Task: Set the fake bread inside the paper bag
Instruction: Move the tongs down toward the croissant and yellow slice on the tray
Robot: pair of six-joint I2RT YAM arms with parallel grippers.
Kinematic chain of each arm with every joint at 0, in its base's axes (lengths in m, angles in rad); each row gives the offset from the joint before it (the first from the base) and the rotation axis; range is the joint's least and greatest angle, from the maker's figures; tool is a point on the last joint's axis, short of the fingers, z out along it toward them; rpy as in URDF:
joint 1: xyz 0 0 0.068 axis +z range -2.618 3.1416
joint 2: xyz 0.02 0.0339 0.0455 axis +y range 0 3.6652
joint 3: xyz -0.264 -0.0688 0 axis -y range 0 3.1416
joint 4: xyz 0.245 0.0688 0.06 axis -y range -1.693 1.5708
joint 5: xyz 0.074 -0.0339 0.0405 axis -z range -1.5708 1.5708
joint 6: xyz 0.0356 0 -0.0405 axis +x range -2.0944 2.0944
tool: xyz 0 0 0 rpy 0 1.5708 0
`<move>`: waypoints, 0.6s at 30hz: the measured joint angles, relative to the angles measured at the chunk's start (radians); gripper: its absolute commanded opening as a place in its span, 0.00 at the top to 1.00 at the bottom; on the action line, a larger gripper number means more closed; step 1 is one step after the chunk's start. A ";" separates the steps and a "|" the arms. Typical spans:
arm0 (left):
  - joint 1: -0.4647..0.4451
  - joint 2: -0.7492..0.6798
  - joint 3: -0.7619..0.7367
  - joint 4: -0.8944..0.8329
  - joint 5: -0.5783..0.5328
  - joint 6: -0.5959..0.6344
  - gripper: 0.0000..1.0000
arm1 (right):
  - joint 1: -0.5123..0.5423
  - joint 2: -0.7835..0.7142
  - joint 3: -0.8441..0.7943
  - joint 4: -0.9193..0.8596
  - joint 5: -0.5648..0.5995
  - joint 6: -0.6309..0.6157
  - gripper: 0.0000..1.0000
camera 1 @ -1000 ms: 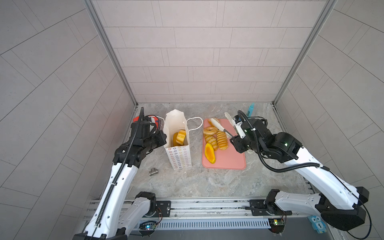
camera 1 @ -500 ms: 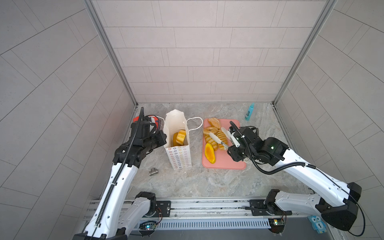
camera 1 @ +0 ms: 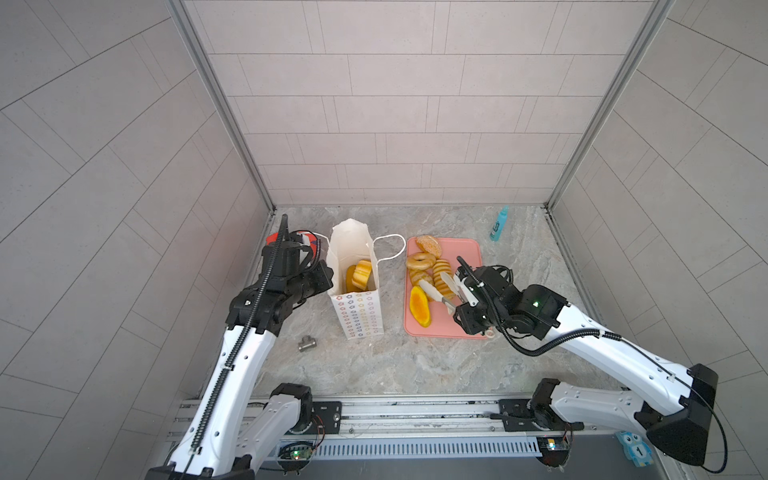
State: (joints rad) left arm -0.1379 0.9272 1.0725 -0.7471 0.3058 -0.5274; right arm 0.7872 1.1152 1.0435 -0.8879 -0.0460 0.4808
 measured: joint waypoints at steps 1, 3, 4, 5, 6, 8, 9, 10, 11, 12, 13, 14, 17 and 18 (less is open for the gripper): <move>0.000 0.000 -0.001 0.000 0.000 0.000 0.88 | 0.000 -0.003 -0.013 0.005 -0.009 0.004 0.51; 0.000 0.000 -0.002 0.001 0.000 0.000 0.88 | 0.000 -0.006 -0.035 0.011 -0.026 0.015 0.51; 0.000 0.000 -0.002 0.002 0.000 0.000 0.88 | 0.000 -0.008 -0.047 0.013 -0.035 0.021 0.51; 0.000 0.000 -0.002 0.002 0.000 0.000 0.88 | 0.001 -0.009 -0.055 0.014 -0.042 0.025 0.51; 0.000 0.000 -0.002 0.002 0.000 0.000 0.88 | 0.002 -0.010 -0.064 0.016 -0.048 0.029 0.51; 0.000 0.000 -0.002 0.002 0.000 0.000 0.88 | 0.003 -0.011 -0.084 0.021 -0.063 0.037 0.51; 0.000 0.000 -0.002 0.002 0.000 0.000 0.88 | 0.003 -0.011 -0.092 0.024 -0.068 0.041 0.51; 0.000 0.000 -0.003 0.002 0.000 0.000 0.88 | 0.004 -0.011 -0.102 0.028 -0.076 0.045 0.51; 0.000 0.000 -0.005 0.003 0.000 0.000 0.88 | 0.004 -0.011 -0.110 0.031 -0.082 0.049 0.51; 0.000 0.000 -0.007 0.005 0.000 0.000 0.88 | 0.004 -0.011 -0.121 0.035 -0.089 0.053 0.51; 0.000 0.000 -0.010 0.008 0.000 0.000 0.88 | 0.004 -0.011 -0.130 0.040 -0.096 0.057 0.52; 0.000 0.000 -0.012 0.010 0.000 0.000 0.88 | 0.004 -0.011 -0.140 0.047 -0.103 0.061 0.52; 0.000 0.000 -0.017 0.014 0.001 -0.001 0.88 | 0.004 -0.011 -0.167 0.060 -0.119 0.072 0.52; 0.000 -0.001 -0.018 0.016 0.001 -0.002 0.88 | 0.004 -0.011 -0.174 0.063 -0.124 0.075 0.52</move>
State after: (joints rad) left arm -0.1379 0.9264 1.0546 -0.7311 0.3065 -0.5289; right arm 0.7910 1.1042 0.8692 -0.8253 -0.1699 0.5560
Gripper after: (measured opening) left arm 0.124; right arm 0.482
